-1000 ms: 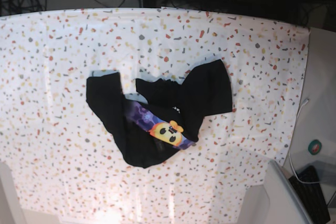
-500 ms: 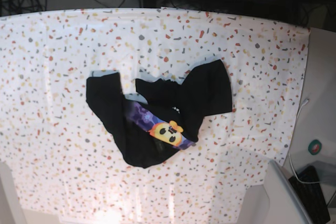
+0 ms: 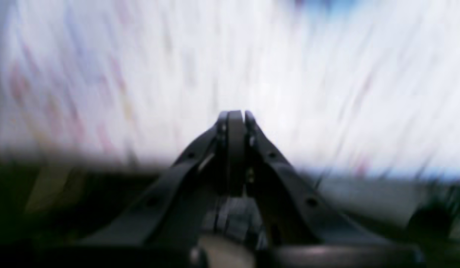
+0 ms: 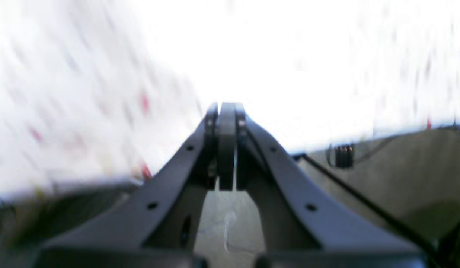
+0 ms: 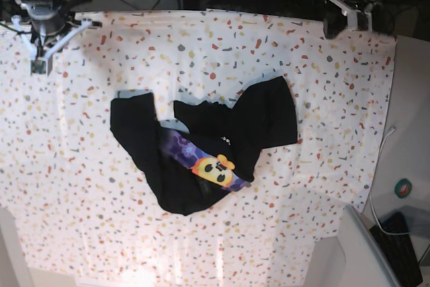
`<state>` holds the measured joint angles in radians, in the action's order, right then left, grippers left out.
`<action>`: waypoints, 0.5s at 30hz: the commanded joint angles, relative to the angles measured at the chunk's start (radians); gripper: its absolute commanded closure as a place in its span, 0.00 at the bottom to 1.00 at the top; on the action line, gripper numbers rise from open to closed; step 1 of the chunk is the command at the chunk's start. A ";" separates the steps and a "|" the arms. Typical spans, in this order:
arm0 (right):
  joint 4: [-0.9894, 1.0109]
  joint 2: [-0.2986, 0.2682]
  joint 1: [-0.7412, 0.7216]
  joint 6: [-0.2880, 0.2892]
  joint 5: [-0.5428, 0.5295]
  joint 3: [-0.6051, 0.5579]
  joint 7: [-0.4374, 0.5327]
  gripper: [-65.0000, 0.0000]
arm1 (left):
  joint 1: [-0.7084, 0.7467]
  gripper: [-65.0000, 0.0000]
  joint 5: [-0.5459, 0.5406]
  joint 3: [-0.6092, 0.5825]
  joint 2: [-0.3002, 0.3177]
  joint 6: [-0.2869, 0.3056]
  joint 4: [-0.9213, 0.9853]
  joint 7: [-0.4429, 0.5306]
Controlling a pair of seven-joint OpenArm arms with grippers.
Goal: Layout the t-shirt on the table in an organized manner, then fold the t-shirt properly
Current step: 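Lower the right gripper and grasp the black t-shirt's edge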
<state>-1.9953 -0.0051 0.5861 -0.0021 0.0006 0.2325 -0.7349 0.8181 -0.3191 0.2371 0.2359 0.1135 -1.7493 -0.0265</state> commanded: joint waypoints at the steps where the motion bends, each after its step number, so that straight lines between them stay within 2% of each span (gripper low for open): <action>1: -0.014 -0.005 -0.036 -0.003 0.000 -0.005 -0.013 1.00 | 0.013 1.00 -0.030 0.009 0.016 -0.001 -0.034 0.015; 3: -0.006 -0.008 -0.133 -0.003 0.002 -0.040 -0.048 1.00 | -0.012 1.00 -0.082 0.011 0.023 -0.001 -0.071 0.015; 6: 0.037 -0.011 -0.302 -0.003 0.003 -0.100 -0.088 1.00 | -0.088 1.00 -0.087 0.011 0.018 -0.001 -0.079 0.001; 9: 0.146 -0.009 -0.472 -0.003 0.003 -0.167 -0.117 0.99 | -0.197 1.00 -0.091 0.015 0.016 -0.002 -0.087 -0.194; 12: 0.331 -0.005 -0.633 -0.003 -0.003 -0.192 -0.110 0.56 | -0.317 1.00 -0.093 0.064 -0.003 -0.002 -0.079 -0.415; 13: 0.391 -0.003 -0.679 -0.003 -0.003 -0.192 -0.110 0.45 | -0.352 1.00 -0.093 0.080 -0.019 -0.002 -0.077 -0.465; 14: 0.454 -0.002 -0.722 -0.003 -0.003 -0.192 -0.099 0.38 | -0.385 1.00 -0.091 0.107 -0.036 -0.002 -0.077 -0.508; 15: 0.515 0.000 -0.760 -0.003 -0.003 -0.192 -0.070 0.37 | -0.418 1.00 -0.088 0.129 -0.050 -0.002 -0.077 -0.544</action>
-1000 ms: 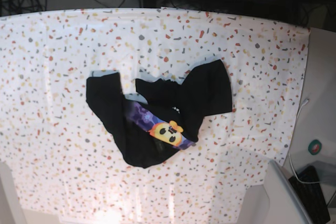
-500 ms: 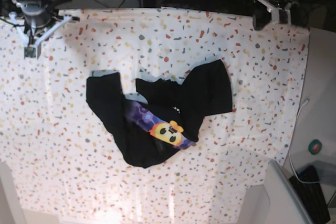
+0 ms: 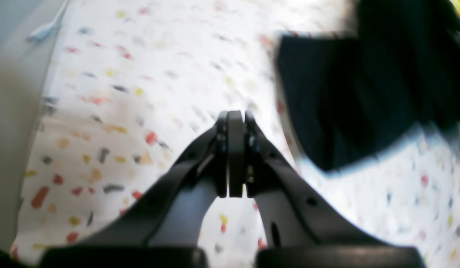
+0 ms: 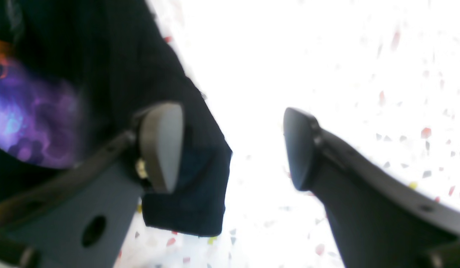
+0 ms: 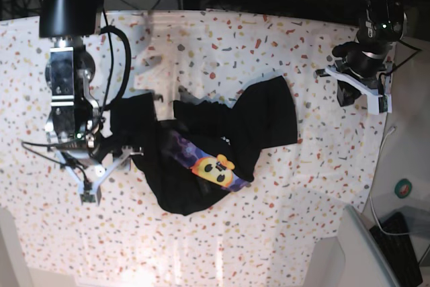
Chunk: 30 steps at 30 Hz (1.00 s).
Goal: Layout the t-shirt on the table in an organized manner, then fold the t-shirt properly
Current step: 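Lower the right gripper and grasp the black t-shirt's edge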
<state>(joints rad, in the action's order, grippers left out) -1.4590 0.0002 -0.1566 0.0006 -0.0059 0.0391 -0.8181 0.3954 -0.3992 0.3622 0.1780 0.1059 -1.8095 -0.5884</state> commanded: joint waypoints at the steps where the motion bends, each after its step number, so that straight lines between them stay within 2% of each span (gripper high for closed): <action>1: 0.031 0.004 -0.047 -0.006 0.004 0.002 0.053 0.38 | -0.023 1.00 -0.007 0.019 -0.001 0.005 -0.017 -0.011; 2: 0.079 0.010 -0.068 -0.006 0.004 0.002 0.096 0.39 | -0.052 0.92 -0.007 0.027 -0.004 0.005 -0.013 -0.038; 4: 0.156 0.017 -0.097 -0.006 0.004 0.002 0.159 0.39 | -0.102 0.69 -0.005 0.025 -0.007 0.005 0.020 -0.074; 5: 0.183 0.019 -0.107 -0.006 0.004 0.002 0.171 0.39 | -0.125 0.62 -0.005 0.024 -0.010 0.005 0.046 -0.078; 6: 0.203 0.022 -0.111 -0.004 0.004 0.002 0.171 0.39 | -0.146 0.61 -0.008 0.021 -0.015 0.005 0.073 -0.080; 10: 0.208 0.053 -0.084 -0.004 0.004 0.000 0.173 0.39 | -0.218 0.68 -0.005 -0.070 -0.025 0.005 0.222 -0.078; 15: 0.047 0.047 0.051 -0.004 0.007 0.002 0.170 0.39 | -0.229 0.78 -0.005 -0.121 -0.061 0.005 0.304 -0.064; 18: -0.026 0.045 0.133 -0.004 0.010 0.005 0.170 0.39 | -0.160 0.82 -0.005 -0.121 -0.054 0.005 0.297 0.032; 22: 0.030 0.042 0.144 -0.006 0.010 0.009 0.176 0.39 | -0.052 0.83 -0.005 -0.124 -0.039 0.008 0.287 0.149; 24: 0.045 0.021 0.144 -0.006 0.005 0.002 0.176 0.39 | -0.008 0.89 -0.008 -0.130 -0.021 0.008 0.288 0.175; 26: 0.063 0.019 0.142 -0.006 0.005 0.006 0.176 0.41 | 0.021 1.00 -0.010 -0.124 -0.019 0.010 0.290 0.184; 27: 0.074 0.017 0.142 -0.006 0.005 0.008 0.176 0.47 | 0.030 1.00 -0.010 -0.122 -0.019 0.010 0.288 0.186; 28: 0.079 0.017 0.142 -0.006 0.005 0.009 0.176 0.57 | 0.037 1.00 -0.010 -0.122 -0.019 0.010 0.287 0.186; 29: 0.077 0.017 0.147 -0.006 0.005 0.009 0.176 0.70 | 0.041 1.00 -0.010 -0.122 -0.019 0.010 0.287 0.186; 30: 0.057 0.017 0.154 -0.006 0.005 0.009 0.174 0.88 | 0.044 1.00 -0.010 -0.122 -0.019 0.010 0.287 0.186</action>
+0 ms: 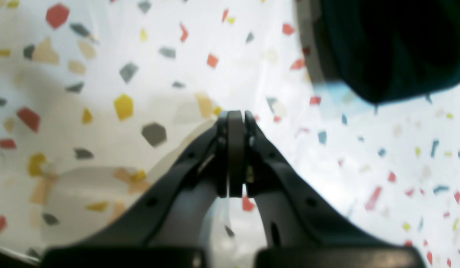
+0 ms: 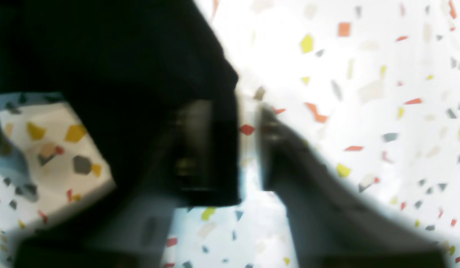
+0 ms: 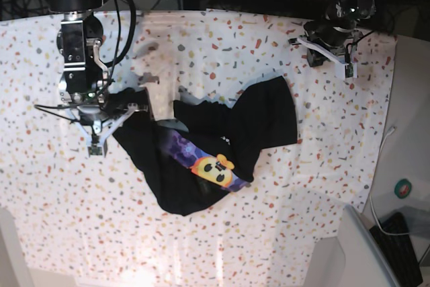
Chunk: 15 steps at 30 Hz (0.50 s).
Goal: Layout the t-shirt on the table in an organized manner, then fold the t-shirt properly
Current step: 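Lower the right gripper and grasp the black t-shirt's edge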
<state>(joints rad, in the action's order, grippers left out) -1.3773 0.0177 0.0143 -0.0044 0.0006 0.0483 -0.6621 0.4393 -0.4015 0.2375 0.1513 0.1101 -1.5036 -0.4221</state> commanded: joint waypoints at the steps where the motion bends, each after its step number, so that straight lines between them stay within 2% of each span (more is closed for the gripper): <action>1: -0.060 0.000 0.005 -0.001 -0.001 0.002 0.018 1.00 | 0.002 1.00 -0.007 0.003 0.008 0.006 -0.019 0.019; 8: -0.434 -0.002 0.143 -0.006 0.003 0.018 0.020 1.00 | 0.000 1.00 -0.003 0.004 0.008 0.006 -0.022 0.021; 15: -0.431 -0.002 0.069 -0.003 0.003 0.235 0.014 1.00 | 0.006 1.00 -0.003 -0.007 0.009 0.006 -0.076 0.019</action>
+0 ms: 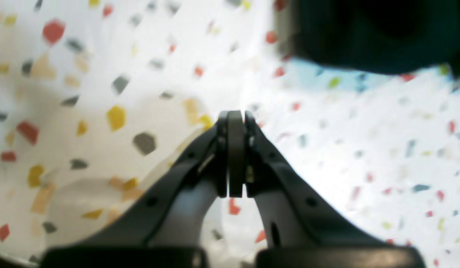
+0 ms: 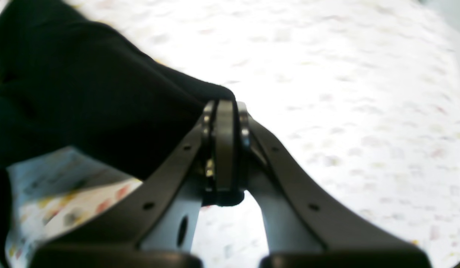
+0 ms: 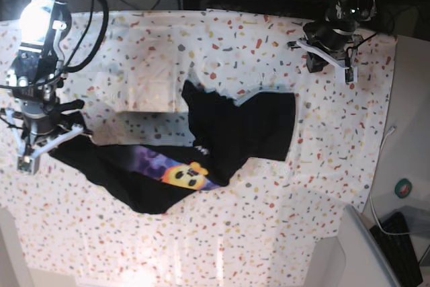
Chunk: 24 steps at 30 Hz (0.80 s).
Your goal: Layout the t-shirt on the table in an organized manner, then fold the t-shirt properly
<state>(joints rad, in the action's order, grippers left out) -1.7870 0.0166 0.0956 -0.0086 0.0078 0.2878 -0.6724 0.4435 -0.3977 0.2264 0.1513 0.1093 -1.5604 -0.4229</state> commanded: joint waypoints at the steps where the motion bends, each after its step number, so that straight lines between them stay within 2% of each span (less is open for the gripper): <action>1: -0.023 -0.002 -0.015 0.002 -0.004 0.014 0.024 1.00 | -0.001 1.00 -0.007 0.005 0.009 0.007 -0.024 0.020; 6: -0.038 -0.033 -0.026 0.002 -0.004 0.041 0.024 1.00 | -0.010 0.98 -0.007 0.005 0.006 0.007 -0.041 0.017; 7: -0.040 -0.033 -0.026 0.002 -0.004 0.044 0.024 1.00 | -0.010 0.90 -0.007 0.005 0.004 0.007 -0.045 0.017; 11: -0.040 -0.033 -0.013 0.002 -0.004 0.043 0.024 1.00 | -0.010 0.43 -0.011 0.005 0.004 0.007 -0.051 0.017; 13: -0.049 -0.033 -0.013 0.002 -0.004 0.051 0.024 1.00 | -0.010 0.26 -0.013 0.005 0.004 0.007 -0.051 0.017; 14: -0.067 -0.033 -0.012 0.002 -0.004 0.064 0.024 1.00 | -0.010 0.21 -0.013 0.005 0.004 0.007 -0.051 0.017; 17: -0.141 -0.031 -0.010 0.002 -0.004 0.129 0.024 1.00 | -0.010 0.20 -0.013 -0.015 0.003 0.007 -0.054 0.017; 24: -0.188 -0.031 0.006 0.002 -0.004 0.265 0.029 1.00 | -0.015 0.20 -0.008 -0.167 0.008 0.007 -0.127 0.017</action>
<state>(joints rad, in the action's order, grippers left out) -1.9568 -0.0017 0.1150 -0.0036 0.0013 0.5533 -0.6811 0.4267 -0.4019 0.0536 0.1528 0.1101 -1.6699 -0.4221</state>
